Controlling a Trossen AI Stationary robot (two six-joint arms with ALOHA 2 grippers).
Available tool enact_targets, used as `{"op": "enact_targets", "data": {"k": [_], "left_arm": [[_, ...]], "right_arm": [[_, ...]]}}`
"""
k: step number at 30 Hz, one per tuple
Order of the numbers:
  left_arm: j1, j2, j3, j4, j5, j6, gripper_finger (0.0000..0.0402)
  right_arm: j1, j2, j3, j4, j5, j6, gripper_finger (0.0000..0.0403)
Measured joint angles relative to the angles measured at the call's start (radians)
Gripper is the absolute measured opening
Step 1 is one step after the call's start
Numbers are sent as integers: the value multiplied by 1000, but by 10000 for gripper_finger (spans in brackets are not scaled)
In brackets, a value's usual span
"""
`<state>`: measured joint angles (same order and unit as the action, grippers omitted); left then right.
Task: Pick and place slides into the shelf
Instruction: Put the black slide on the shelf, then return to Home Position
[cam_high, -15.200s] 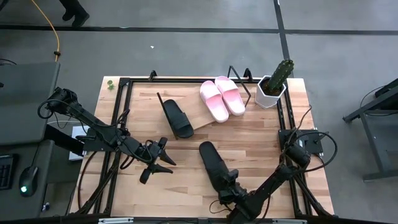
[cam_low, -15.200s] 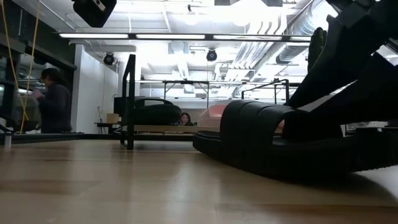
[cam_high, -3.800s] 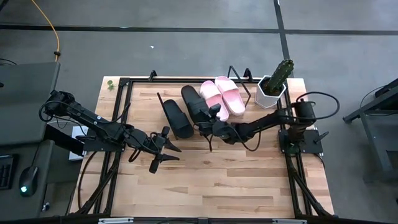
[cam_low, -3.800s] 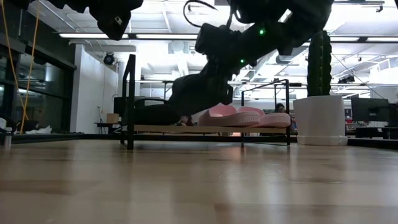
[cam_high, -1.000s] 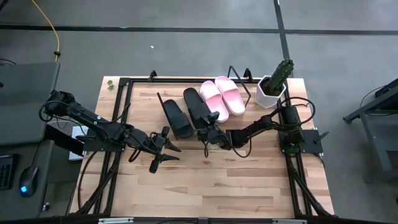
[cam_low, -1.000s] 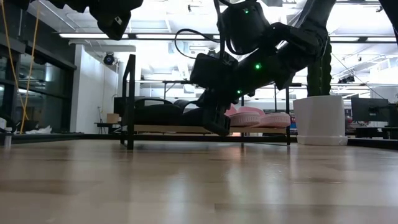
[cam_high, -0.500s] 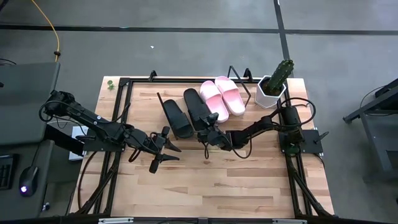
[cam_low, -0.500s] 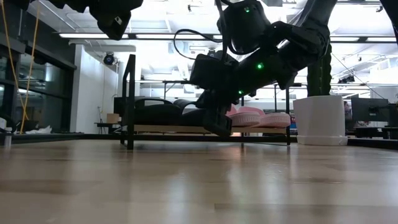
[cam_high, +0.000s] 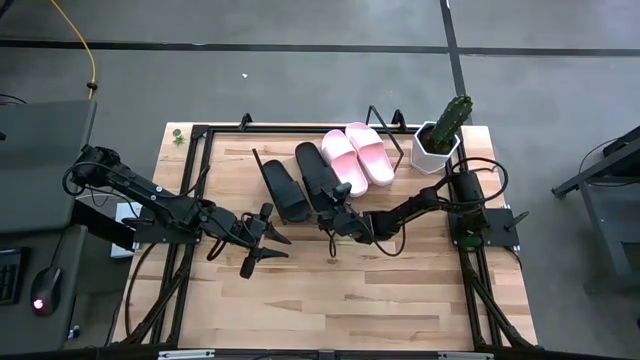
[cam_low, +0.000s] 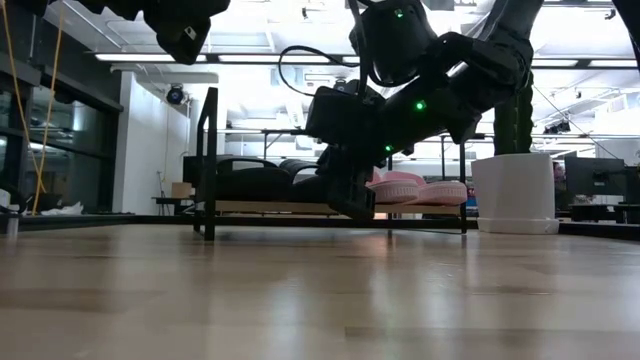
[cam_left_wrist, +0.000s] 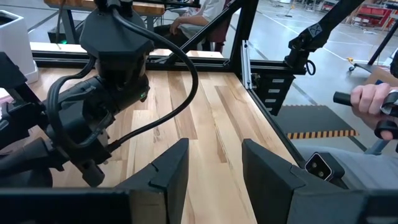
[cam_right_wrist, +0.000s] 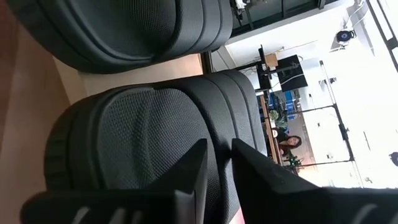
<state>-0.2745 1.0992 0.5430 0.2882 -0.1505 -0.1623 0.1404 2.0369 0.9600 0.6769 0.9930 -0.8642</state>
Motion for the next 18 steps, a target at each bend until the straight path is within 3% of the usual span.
{"op": "enact_targets", "data": {"k": [18], "left_arm": [[0,0,0,0,0,0,134]], "right_arm": [[18,0,0,53,4,-52,108]]}}
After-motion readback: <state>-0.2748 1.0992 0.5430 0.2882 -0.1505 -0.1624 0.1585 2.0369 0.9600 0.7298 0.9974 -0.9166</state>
